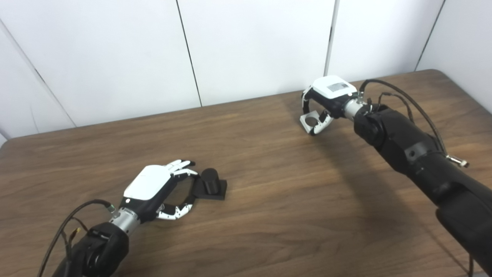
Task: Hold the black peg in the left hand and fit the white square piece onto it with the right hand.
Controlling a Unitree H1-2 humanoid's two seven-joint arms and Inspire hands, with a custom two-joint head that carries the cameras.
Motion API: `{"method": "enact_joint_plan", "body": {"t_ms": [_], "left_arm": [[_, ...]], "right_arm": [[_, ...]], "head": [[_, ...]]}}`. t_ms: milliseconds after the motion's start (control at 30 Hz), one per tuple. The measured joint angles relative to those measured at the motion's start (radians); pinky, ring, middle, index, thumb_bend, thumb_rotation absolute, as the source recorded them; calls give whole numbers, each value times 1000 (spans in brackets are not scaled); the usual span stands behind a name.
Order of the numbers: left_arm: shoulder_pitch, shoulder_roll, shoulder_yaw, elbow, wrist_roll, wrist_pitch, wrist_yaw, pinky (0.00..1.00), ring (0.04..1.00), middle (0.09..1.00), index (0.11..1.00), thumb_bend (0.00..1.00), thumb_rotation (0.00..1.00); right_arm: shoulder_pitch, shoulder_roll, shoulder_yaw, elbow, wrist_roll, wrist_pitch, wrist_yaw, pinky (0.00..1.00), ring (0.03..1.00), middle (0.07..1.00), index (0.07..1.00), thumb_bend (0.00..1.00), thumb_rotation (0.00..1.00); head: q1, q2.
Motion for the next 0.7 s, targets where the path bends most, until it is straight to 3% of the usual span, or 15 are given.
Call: {"method": "enact_joint_plan", "body": {"t_ms": [133,300,700], "left_arm": [[-1,-4,1,-1,12,2,0,804,924,919,708,760,283],[2,-22,-1,-24,28,44,-4,815,930,917,709,769,273],[2,-34,-18,-56,45,113,-25,820,939,922,716,750,291]], "right_arm": [[-2,-18,-11,-87,-4,-29,2,844,884,803,483,522,141],[-1,-27,-34,-193,-6,-66,4,888,897,809,484,523,140],[38,-11,-78,-502,42,-67,131,959,947,829,481,518,145]], "head": [[43,3],[89,8],[137,17]]}}
